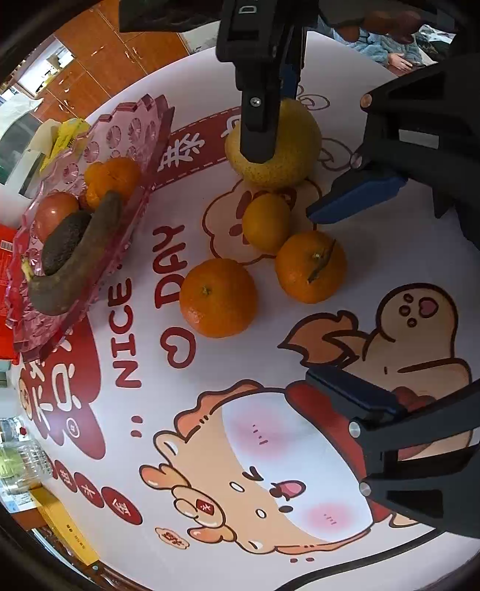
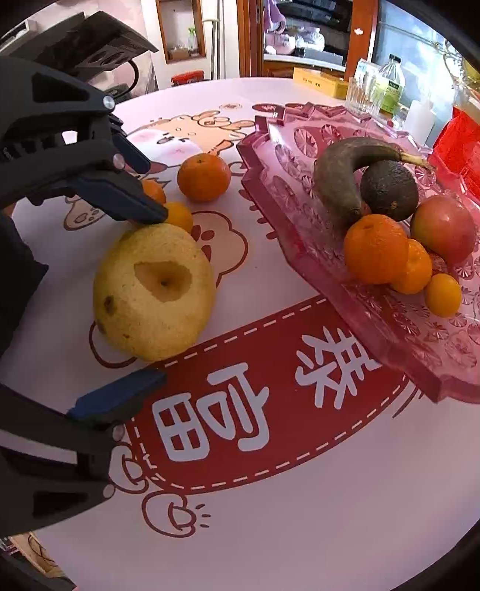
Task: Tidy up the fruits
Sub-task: 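Move both tools back and grasp the yellow pear with the right tool, then grasp a mandarin with the left tool while the right tool lifts the pear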
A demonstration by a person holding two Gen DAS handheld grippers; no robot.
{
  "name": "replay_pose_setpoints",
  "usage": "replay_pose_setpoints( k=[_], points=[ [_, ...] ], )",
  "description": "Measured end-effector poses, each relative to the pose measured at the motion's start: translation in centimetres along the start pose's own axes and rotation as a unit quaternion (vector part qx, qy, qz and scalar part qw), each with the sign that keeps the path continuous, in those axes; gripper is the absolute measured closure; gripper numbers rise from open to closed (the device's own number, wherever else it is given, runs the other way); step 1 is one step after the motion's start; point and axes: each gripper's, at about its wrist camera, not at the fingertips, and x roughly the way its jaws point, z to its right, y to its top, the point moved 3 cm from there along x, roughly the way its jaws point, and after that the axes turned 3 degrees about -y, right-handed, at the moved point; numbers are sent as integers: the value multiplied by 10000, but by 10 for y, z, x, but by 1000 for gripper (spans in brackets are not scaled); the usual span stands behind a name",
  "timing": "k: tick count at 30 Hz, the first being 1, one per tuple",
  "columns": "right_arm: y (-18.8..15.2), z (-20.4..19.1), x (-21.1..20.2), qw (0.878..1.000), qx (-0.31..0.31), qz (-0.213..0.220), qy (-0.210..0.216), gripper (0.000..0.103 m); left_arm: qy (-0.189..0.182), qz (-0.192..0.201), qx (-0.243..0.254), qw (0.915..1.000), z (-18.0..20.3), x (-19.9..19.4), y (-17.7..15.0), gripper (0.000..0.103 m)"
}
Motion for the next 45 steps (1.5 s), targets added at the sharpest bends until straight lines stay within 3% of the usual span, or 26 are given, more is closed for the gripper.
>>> replay_pose_setpoints(
  k=[8,14,16,21,28,45],
  points=[
    [-7,-8,18,9988,52,-157,-453,21,-127,126,143,9997,-3,6,4,30],
    [-8,-10,17,9984,54,-39,-565,23,-213,224,329,9990,7,7,7,41],
    [-8,-12,16,9985,28,16,-542,28,-291,240,363,9986,8,6,7,48],
    [-8,-13,15,9984,-5,33,-571,28,-561,211,372,9975,14,10,7,63],
    [-13,-20,19,9978,-138,72,-649,29,-570,232,345,9975,17,11,6,65],
    [-19,14,-5,9982,-150,282,-502,29,-210,618,-142,9978,7,-20,-1,66]
  ],
)
